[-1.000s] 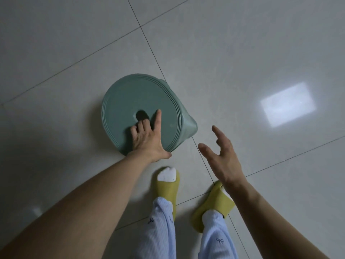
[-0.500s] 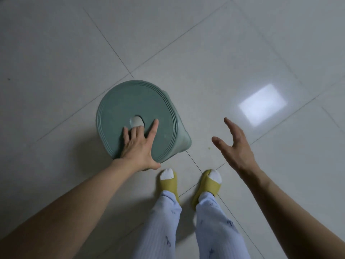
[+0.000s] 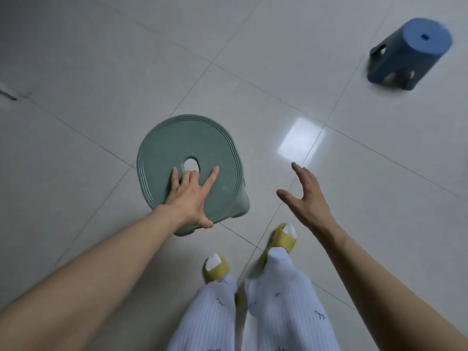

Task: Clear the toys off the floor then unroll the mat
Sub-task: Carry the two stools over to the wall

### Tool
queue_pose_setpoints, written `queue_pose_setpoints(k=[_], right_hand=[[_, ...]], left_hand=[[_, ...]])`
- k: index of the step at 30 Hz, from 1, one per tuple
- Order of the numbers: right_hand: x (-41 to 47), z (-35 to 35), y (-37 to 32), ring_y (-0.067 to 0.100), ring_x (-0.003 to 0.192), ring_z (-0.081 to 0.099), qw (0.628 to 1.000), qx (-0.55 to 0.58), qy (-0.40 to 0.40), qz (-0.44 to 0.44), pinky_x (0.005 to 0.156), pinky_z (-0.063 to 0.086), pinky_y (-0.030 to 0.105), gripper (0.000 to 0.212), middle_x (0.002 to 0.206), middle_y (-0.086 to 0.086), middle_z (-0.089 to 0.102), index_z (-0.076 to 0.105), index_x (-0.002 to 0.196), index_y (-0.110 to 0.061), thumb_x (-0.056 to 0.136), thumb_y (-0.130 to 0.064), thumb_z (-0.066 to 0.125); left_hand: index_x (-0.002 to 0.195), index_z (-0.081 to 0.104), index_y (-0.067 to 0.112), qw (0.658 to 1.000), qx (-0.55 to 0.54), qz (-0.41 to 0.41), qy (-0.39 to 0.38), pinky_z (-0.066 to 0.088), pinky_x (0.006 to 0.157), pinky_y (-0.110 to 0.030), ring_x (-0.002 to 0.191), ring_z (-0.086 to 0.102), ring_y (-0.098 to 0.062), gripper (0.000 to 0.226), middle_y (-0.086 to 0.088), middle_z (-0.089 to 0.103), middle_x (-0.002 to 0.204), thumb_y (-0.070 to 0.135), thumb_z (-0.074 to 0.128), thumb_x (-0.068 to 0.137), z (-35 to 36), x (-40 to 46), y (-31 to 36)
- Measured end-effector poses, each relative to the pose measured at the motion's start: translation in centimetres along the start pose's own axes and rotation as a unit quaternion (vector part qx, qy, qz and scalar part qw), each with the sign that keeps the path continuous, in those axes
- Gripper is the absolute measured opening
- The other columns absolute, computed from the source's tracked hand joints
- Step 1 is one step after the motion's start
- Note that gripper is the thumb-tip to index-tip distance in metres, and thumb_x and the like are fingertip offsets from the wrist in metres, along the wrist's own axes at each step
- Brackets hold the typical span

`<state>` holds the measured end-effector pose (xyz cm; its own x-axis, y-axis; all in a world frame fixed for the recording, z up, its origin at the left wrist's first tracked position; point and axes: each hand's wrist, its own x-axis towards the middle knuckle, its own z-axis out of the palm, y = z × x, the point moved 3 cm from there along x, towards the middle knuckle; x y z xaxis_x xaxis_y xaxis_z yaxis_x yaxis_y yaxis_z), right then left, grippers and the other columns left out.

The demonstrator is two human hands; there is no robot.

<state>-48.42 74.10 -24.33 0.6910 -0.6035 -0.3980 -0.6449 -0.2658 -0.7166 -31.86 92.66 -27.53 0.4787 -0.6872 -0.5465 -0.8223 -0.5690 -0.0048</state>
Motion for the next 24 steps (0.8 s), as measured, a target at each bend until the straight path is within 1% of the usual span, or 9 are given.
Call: queue_pose_setpoints(k=[4, 7, 10, 15, 18, 21, 24], right_hand=[[1.0, -4.3, 2.4, 0.014, 0.144, 0.013, 0.999, 0.017, 0.033, 0.024, 0.106, 0.015, 0.023, 0.069, 0.155, 0.004, 0.020, 0.026, 0.146, -0.026, 0.087, -0.027, 0.062], [2.4, -8.1, 4.6, 0.013, 0.144, 0.012, 0.997, 0.030, 0.047, 0.044, 0.109, 0.015, 0.025, 0.069, 0.155, 0.003, 0.019, 0.026, 0.146, -0.025, 0.087, -0.027, 0.062], [4.6, -12.8, 6.9, 0.013, 0.144, 0.011, 0.996, 0.042, 0.064, 0.050, 0.111, 0.015, 0.028, 0.070, 0.155, 0.004, 0.019, 0.025, 0.146, -0.025, 0.086, -0.026, 0.063], [7.7, -21.1, 10.4, 0.012, 0.144, 0.011, 0.992, 0.066, 0.086, 0.071, 0.110, 0.015, 0.026, 0.071, 0.156, 0.001, 0.017, 0.025, 0.146, -0.028, 0.086, -0.027, 0.062], [9.8, -26.2, 12.3, 0.012, 0.143, 0.013, 0.987, 0.088, 0.110, 0.080, 0.110, 0.015, 0.026, 0.071, 0.156, 0.000, 0.017, 0.024, 0.146, -0.030, 0.086, -0.028, 0.062], [11.5, -30.2, 13.7, 0.009, 0.143, 0.013, 0.981, 0.106, 0.140, 0.085, 0.106, 0.015, 0.023, 0.071, 0.156, -0.003, 0.018, 0.025, 0.145, -0.031, 0.085, -0.028, 0.062], [13.0, -33.0, 14.8, 0.009, 0.143, 0.012, 0.975, 0.124, 0.160, 0.090, 0.105, 0.015, 0.023, 0.070, 0.155, -0.003, 0.018, 0.026, 0.145, -0.032, 0.085, -0.028, 0.062]], left_hand=[[0.145, -0.019, 0.025, 0.997, 0.059, 0.050, -0.004, 0.001, 0.111, -0.059, 0.130, 0.026, -0.033, 0.134, -0.019, 0.030, 0.133, 0.070, 0.068, 0.054, -3.0, 2.8, 3.9], [0.145, -0.019, 0.026, 0.993, 0.090, 0.077, -0.008, 0.004, 0.111, -0.058, 0.129, 0.028, -0.032, 0.133, -0.018, 0.031, 0.132, 0.070, 0.067, 0.054, -5.3, 5.5, 7.0], [0.146, -0.017, 0.026, 0.991, 0.098, 0.090, -0.018, 0.005, 0.110, -0.058, 0.129, 0.028, -0.032, 0.131, -0.018, 0.032, 0.131, 0.070, 0.067, 0.055, -7.9, 8.8, 11.1], [0.145, -0.017, 0.027, 0.987, 0.116, 0.110, -0.028, 0.008, 0.110, -0.057, 0.128, 0.030, -0.031, 0.130, -0.017, 0.033, 0.131, 0.070, 0.066, 0.055, -12.5, 13.9, 18.4], [0.146, -0.016, 0.028, 0.985, 0.120, 0.123, -0.020, 0.009, 0.109, -0.057, 0.127, 0.031, -0.030, 0.129, -0.016, 0.035, 0.129, 0.071, 0.065, 0.055, -15.3, 17.0, 22.2], [0.146, -0.015, 0.028, 0.982, 0.123, 0.143, -0.009, 0.010, 0.108, -0.056, 0.126, 0.033, -0.030, 0.129, -0.016, 0.036, 0.127, 0.072, 0.064, 0.054, -17.8, 19.8, 25.4], [0.146, -0.015, 0.028, 0.979, 0.129, 0.159, 0.008, 0.011, 0.108, -0.055, 0.124, 0.034, -0.029, 0.129, -0.015, 0.037, 0.125, 0.072, 0.064, 0.054, -19.9, 22.4, 27.8]])
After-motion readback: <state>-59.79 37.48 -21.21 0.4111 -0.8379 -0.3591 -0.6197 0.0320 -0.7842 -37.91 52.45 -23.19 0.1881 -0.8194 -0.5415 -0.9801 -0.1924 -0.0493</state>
